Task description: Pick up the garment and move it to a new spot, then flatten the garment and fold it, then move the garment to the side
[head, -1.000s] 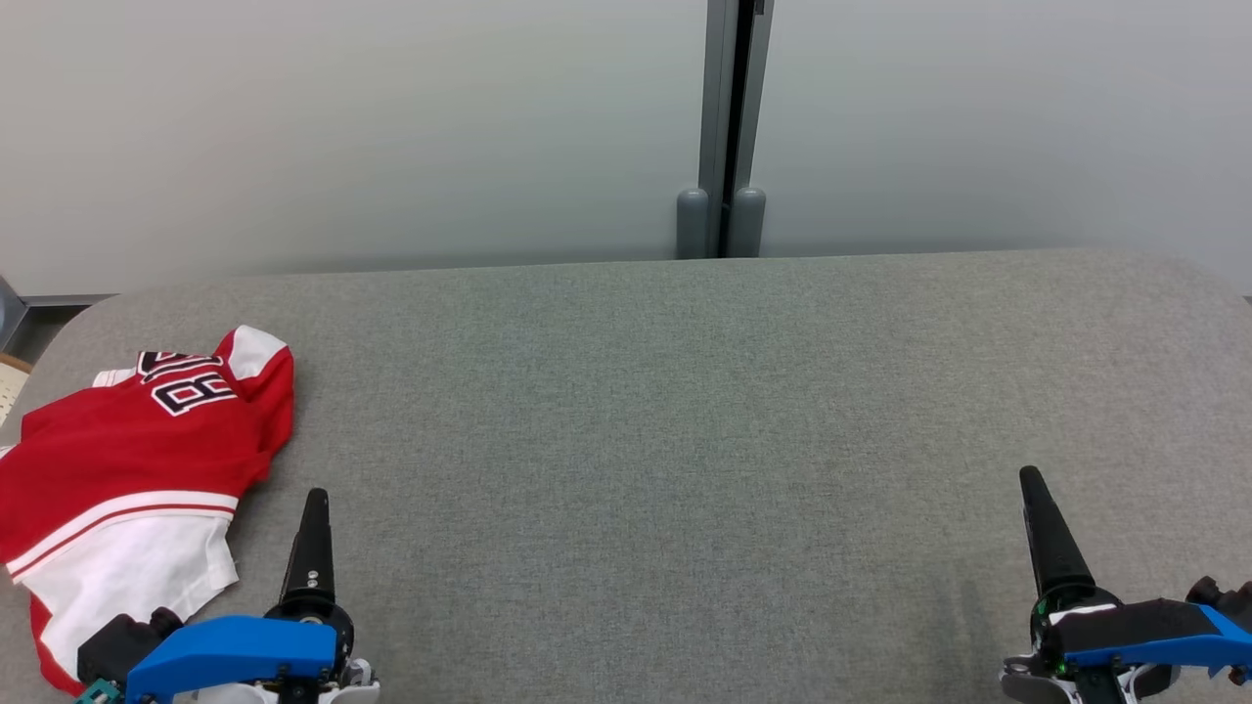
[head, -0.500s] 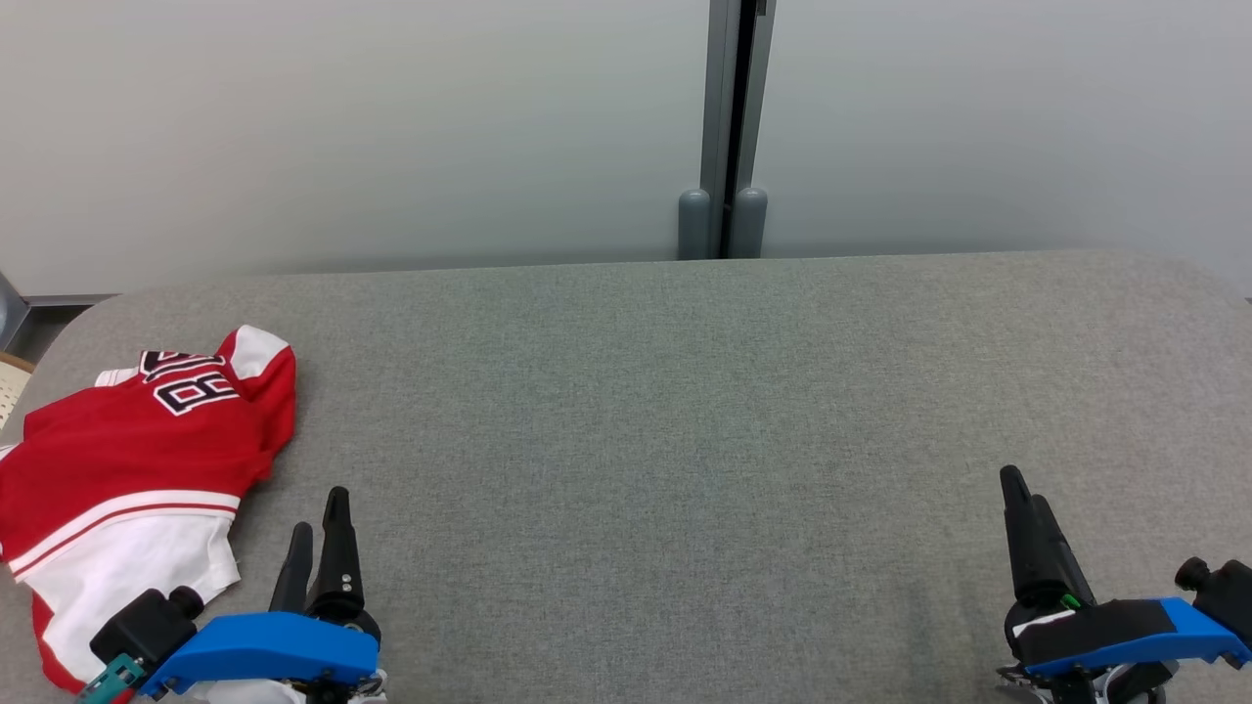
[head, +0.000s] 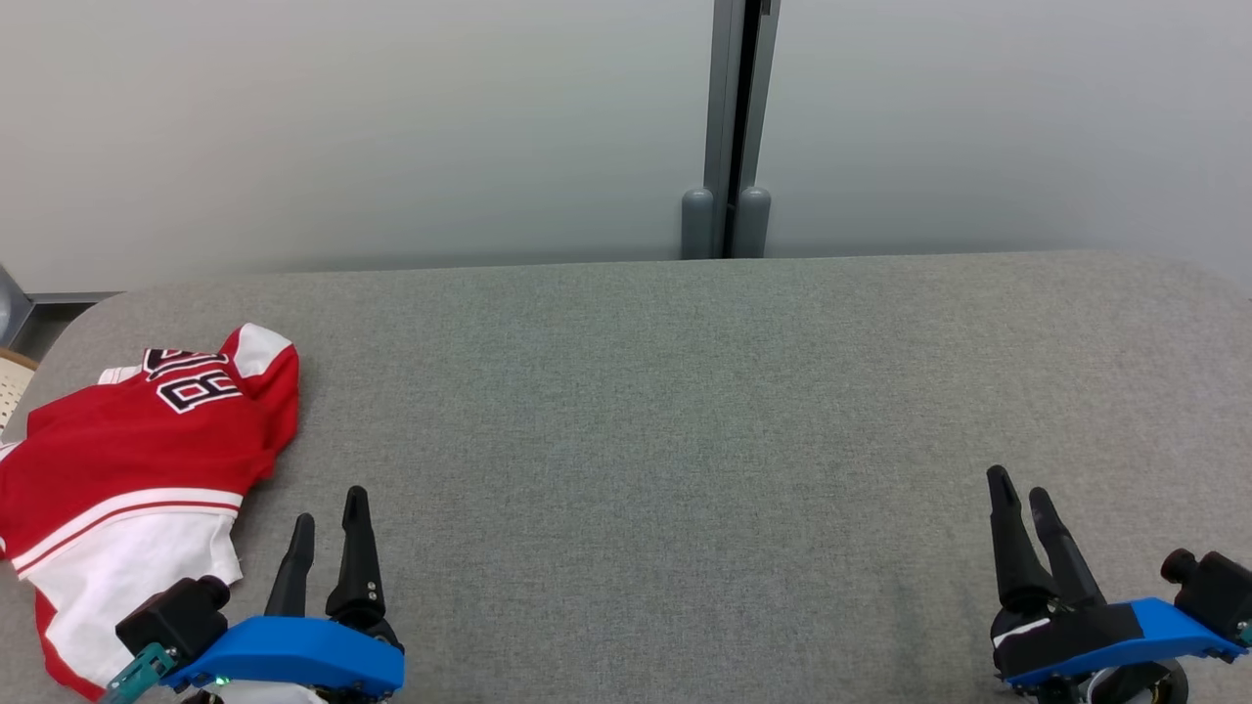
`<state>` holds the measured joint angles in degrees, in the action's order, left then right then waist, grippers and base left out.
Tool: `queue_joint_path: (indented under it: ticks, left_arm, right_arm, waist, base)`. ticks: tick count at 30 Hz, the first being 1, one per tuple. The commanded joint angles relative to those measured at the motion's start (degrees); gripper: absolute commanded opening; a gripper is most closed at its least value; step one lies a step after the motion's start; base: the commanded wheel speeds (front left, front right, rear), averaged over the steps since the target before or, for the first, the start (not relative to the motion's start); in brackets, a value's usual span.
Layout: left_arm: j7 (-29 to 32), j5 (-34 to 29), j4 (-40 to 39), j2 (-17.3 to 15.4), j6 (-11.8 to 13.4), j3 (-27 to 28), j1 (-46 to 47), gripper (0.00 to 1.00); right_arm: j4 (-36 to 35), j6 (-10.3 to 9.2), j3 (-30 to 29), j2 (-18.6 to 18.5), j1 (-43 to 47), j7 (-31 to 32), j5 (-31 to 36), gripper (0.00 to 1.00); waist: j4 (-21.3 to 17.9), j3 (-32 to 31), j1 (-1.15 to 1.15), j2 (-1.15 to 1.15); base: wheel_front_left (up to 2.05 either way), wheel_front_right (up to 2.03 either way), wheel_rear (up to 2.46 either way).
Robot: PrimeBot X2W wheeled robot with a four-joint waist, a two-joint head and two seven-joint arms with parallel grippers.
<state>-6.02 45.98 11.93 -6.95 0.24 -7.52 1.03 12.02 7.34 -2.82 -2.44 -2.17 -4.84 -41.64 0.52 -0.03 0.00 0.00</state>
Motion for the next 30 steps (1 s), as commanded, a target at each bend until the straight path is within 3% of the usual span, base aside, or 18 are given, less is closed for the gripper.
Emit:
queue_joint_path:
  ticks: [1,30]
  left_arm:
    - [-0.6,-1.8,-0.9,-0.7,0.5,-0.5,0.2,1.00]
    - [-4.9,-17.7,-1.7,-3.1,2.6,-5.1,-1.3,1.00]
  right_arm:
    - [-0.8,0.14,0.2,-0.4,0.0,-0.5,1.8,1.00]
    - [-1.2,0.16,1.3,-0.5,1.0,-3.5,19.5,1.00]
  waist:
    - [-0.1,0.0,0.00,0.00]
    - [0.2,-0.4,0.00,0.00]
  base:
    - [0.00,0.00,0.00]
    - [0.00,0.00,0.00]
